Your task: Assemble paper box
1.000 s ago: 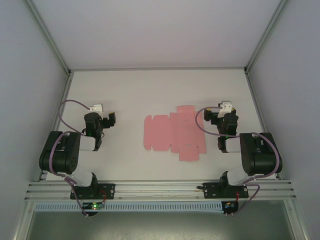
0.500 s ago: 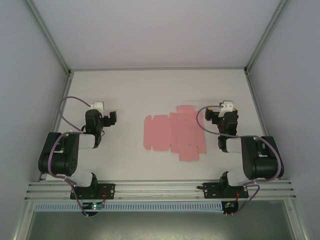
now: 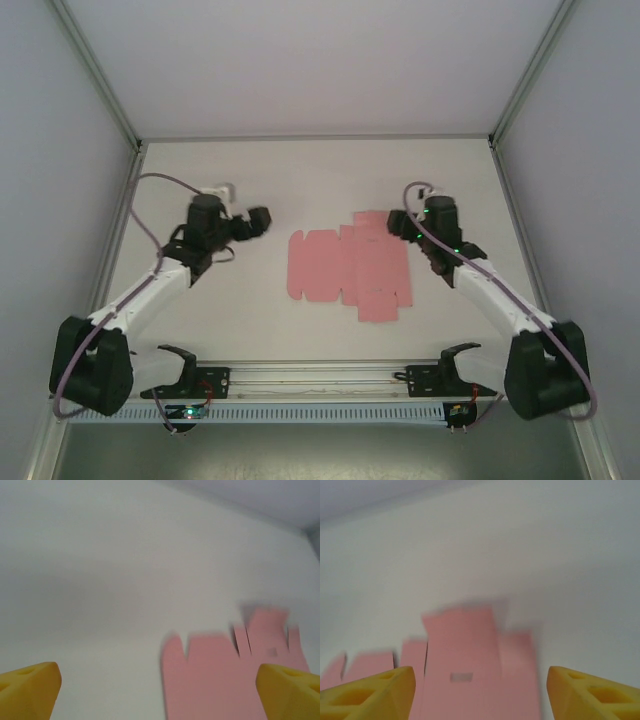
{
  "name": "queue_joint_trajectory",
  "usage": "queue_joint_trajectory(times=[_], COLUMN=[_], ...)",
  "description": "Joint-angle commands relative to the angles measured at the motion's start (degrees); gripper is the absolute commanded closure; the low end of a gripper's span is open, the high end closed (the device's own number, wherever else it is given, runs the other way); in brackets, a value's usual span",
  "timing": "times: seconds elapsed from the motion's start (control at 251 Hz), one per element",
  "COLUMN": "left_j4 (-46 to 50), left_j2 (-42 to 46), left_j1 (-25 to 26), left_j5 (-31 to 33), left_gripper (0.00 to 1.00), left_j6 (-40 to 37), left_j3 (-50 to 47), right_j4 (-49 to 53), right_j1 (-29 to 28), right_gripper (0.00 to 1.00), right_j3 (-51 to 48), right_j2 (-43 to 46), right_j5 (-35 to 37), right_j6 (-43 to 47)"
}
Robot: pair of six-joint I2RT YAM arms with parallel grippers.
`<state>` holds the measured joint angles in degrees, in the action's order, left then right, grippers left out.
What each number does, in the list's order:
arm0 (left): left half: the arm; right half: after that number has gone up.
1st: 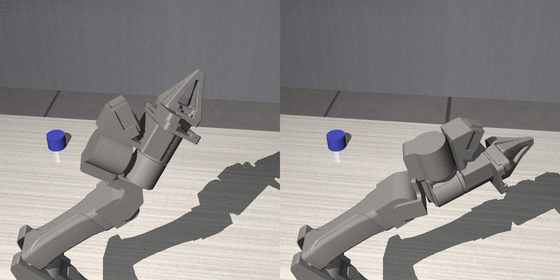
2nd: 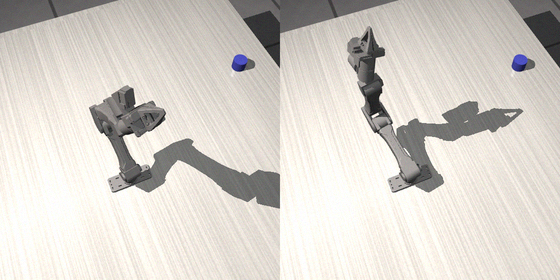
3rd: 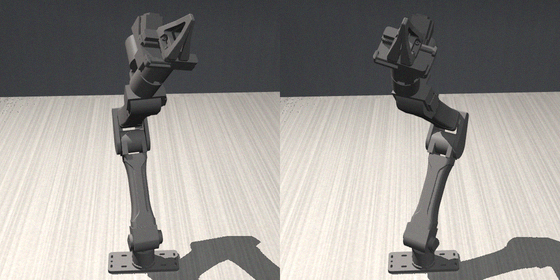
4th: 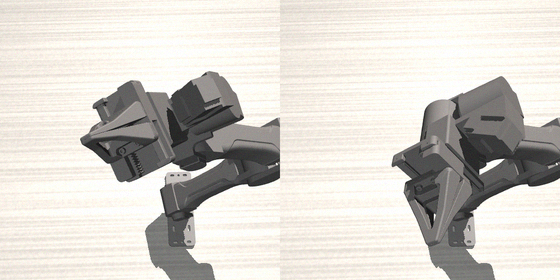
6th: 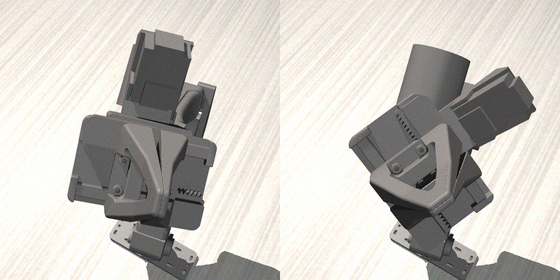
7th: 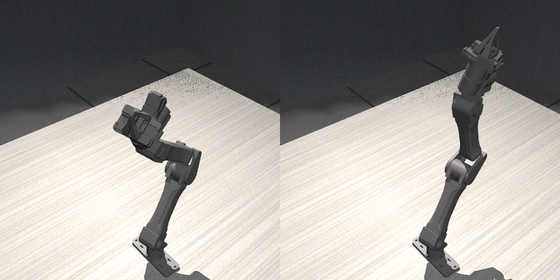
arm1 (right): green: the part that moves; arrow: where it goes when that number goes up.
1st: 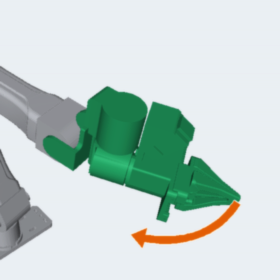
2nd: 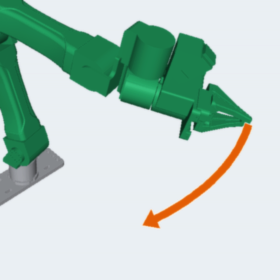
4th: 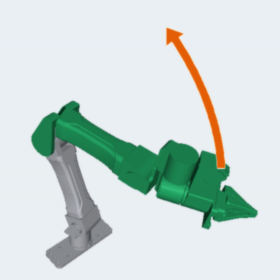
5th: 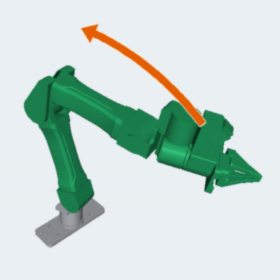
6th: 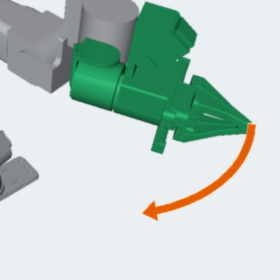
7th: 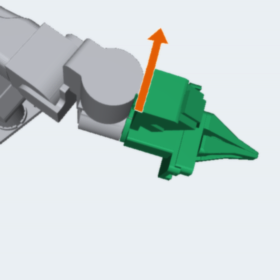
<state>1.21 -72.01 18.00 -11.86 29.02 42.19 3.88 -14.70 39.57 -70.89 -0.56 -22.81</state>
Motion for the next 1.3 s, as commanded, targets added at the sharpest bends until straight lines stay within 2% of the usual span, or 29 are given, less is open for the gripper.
queue_joint_trajectory(times=[0.0,0.152,0.235,0.399,0.766,0.918,1.161,1.297], left_j4=[4.8,2.1,1.9,2.4,1.4,-6.7,-16.8,-22.7], left_j2=[-5.2,-13.7,-17.0,-21.8,-23.5,-20.7,-6.5,-2.8], left_j1=[4.3,7.1,7.2,7.6,7.7,7.7,7.7,7.7], left_j5=[-4.2,-9.0,-9.5,-10.8,-10.7,-14.3,-12.3,-10.6], left_gripper=[0.0,0.0,0.0,0.02,0.07,0.23,0.24,0.22], left_j6=[6.3,9.4,10.1,10.0,10.4,13.0,14.6,15.1], left_j3=[1.2,3.6,4.7,6.4,4.8,2.4,-5.2,-9.5], right_j4=[7.7,2.7,1.8,-2.8,-5.4,-5.6,-7.4,-8.4], right_j1=[-1.6,-1.7,-1.8,-1.7,-1.7,-1.6,-1.2,-1.0], right_gripper=[0.37,0.42,0.49,0.5,0.53,0.53,0.53,0.53], right_j3=[0.5,0.0,-0.3,-3.2,-4.6,-5.5,-7.0,-7.3], right_j2=[-7.1,-16.4,-20.8,-24.7,-29.3,-28.9,-28.1,-27.9], right_j5=[-0.7,-5.6,-7.2,-11.0,-12.0,-12.3,-13.1,-13.5], right_j6=[-3.2,-4.9,-6.2,-8.8,-12.5,-12.4,-12.6,-12.5])
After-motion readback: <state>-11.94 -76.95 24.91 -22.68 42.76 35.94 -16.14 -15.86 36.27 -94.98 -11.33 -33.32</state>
